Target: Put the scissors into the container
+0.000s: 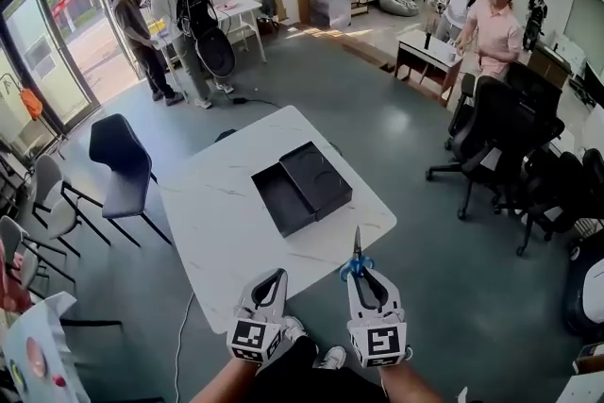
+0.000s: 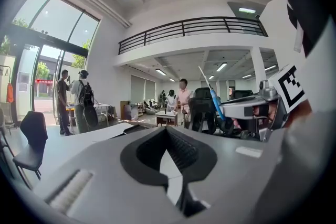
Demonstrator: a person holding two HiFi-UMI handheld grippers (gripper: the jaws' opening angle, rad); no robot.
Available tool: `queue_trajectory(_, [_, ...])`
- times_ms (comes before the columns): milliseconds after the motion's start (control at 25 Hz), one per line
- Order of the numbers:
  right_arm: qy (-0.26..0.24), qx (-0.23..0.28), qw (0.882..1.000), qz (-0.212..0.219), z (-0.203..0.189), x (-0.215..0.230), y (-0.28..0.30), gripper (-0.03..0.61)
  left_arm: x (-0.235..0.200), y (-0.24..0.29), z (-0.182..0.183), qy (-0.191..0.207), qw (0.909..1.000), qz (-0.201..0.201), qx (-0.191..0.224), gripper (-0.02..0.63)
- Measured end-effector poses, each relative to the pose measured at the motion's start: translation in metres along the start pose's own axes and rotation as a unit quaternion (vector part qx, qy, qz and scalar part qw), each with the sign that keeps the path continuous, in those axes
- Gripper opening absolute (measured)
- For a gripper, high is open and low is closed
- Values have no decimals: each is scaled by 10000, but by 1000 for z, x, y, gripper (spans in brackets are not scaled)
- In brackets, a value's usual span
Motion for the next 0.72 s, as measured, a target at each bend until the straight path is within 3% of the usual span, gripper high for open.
queue_trajectory(400, [-266,-77,9983,510,18,-30,94,81,-75,26,-6,-135,9994,297,64,9])
queue_trajectory(720, [-382,-286,9971,587,20,-51,144,81,-124,40,-12,-162,9993,313,89,9])
Point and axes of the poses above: the fingertips, and each gripper's own axes: y forward along the fingers, x to its right, z out of its top, the point moved 9 cm from there along -y, backward along the fingers, and after that the axes turned 6 degrees about -z, right-handed, at the moved point
